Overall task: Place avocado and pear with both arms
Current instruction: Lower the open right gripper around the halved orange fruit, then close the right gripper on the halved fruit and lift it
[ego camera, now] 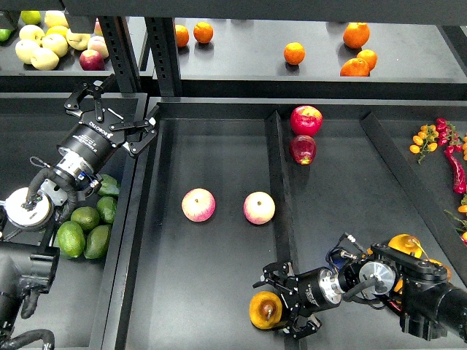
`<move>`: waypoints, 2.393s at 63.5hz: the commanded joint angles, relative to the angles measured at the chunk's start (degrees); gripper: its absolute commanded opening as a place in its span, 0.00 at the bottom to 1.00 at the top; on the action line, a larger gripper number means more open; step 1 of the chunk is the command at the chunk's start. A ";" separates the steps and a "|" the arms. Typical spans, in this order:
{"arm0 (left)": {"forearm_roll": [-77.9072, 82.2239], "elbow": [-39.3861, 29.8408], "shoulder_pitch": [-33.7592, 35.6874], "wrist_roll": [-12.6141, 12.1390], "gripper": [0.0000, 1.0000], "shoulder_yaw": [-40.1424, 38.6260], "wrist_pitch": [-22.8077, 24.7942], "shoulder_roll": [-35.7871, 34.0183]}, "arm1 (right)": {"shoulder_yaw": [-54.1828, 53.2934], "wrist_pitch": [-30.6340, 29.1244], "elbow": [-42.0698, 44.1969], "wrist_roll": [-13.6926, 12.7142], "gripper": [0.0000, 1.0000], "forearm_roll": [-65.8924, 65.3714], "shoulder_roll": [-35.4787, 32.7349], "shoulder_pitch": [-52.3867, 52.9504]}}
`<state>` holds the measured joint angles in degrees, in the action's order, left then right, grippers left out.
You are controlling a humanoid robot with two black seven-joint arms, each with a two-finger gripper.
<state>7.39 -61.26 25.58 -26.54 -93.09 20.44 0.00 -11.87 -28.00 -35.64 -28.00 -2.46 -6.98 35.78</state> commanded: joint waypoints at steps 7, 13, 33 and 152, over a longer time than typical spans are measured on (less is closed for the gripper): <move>-0.01 0.00 0.08 0.00 0.99 0.10 0.03 0.00 | -0.61 0.00 0.49 0.00 0.99 -0.09 0.21 -0.09; -0.01 0.00 0.08 0.00 0.99 0.10 0.03 0.00 | -1.75 0.00 0.84 0.00 0.95 -0.18 0.74 -0.44; -0.01 0.00 -0.01 0.00 0.99 0.19 0.03 0.00 | -3.33 0.00 2.42 0.00 0.81 0.35 1.35 -0.97; 0.08 1.06 -0.88 0.00 0.99 0.80 1.18 0.00 | 0.88 0.00 -8.91 0.00 0.15 25.57 -19.12 5.88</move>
<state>7.47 -60.29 24.69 -26.54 -92.28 21.60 0.00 -14.24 -27.99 -42.02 -28.00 19.63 -21.35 40.93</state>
